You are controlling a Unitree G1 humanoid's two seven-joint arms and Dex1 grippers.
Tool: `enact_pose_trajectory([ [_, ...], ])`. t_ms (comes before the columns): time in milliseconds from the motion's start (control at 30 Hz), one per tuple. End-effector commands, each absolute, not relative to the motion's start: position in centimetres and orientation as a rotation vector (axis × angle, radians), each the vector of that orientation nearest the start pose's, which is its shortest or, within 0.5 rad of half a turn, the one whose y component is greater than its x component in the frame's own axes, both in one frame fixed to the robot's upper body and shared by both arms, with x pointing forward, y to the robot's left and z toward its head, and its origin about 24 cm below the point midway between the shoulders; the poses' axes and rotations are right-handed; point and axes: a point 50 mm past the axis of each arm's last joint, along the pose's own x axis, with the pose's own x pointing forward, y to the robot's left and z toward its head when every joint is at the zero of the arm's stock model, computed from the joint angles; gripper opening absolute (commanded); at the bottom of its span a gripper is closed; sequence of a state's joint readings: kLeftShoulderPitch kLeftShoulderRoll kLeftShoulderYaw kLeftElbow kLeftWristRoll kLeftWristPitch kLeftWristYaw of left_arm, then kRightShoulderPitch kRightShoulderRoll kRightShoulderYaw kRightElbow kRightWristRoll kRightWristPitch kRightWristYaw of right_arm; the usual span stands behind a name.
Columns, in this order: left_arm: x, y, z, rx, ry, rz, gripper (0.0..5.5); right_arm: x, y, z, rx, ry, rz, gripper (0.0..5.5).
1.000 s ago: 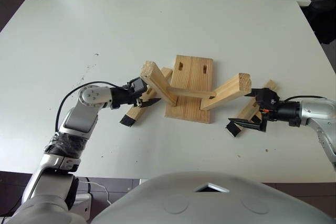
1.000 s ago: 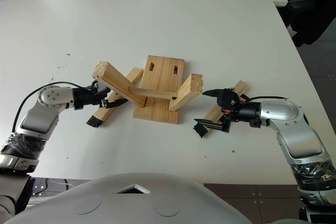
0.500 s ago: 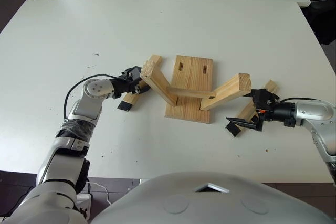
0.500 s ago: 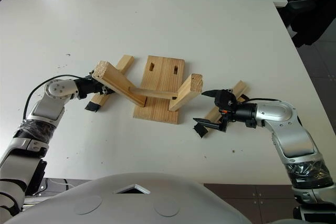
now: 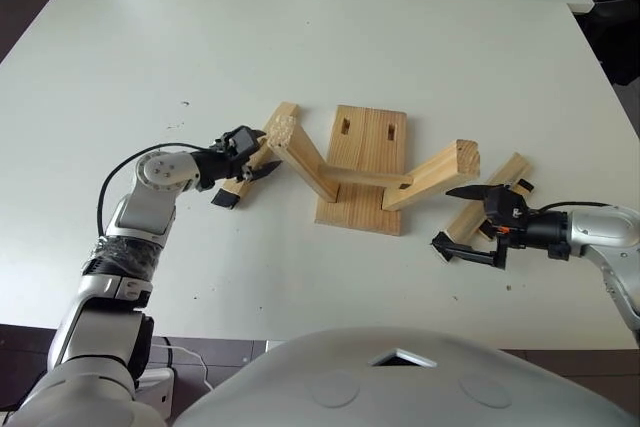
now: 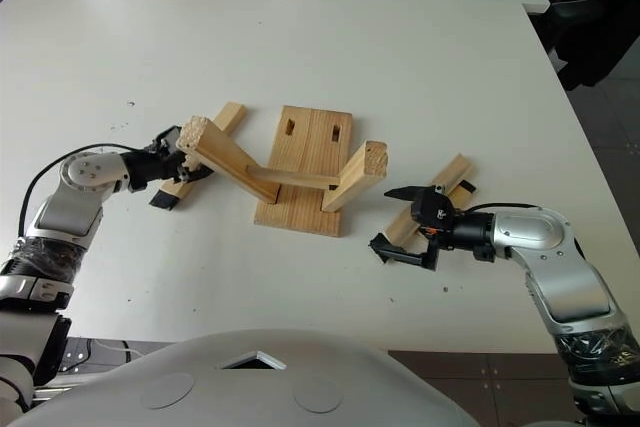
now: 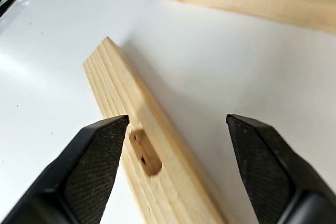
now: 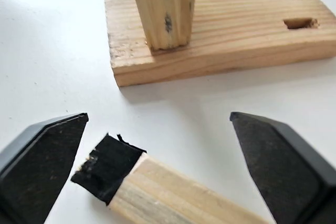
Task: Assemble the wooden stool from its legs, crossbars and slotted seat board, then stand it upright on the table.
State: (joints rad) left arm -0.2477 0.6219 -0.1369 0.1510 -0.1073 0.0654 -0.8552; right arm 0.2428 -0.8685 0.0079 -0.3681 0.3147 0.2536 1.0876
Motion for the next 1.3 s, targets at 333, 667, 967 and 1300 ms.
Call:
enact_pose_trajectory([
  [333, 24.5, 14.8, 9.3, 0.318, 0.148, -1.062, 3.44, 18.3, -19.2, 8.2, -0.335, 0.440, 1.315, 5.00],
  [667, 20.9, 12.3, 6.9, 0.188, 0.223, -1.055, 3.44, 18.6, -19.4, 7.0, -0.321, 0.473, 1.264, 5.00],
  [967, 21.8, 13.9, 6.8, 0.242, 0.236, -0.986, 3.44, 21.5, -19.6, 6.8, -0.375, 0.419, 1.180, 5.00],
  [1300, 22.2, 14.1, 6.9, 0.242, 0.238, -0.987, 3.44, 24.2, -19.5, 7.2, -0.383, 0.352, 1.091, 5.00],
])
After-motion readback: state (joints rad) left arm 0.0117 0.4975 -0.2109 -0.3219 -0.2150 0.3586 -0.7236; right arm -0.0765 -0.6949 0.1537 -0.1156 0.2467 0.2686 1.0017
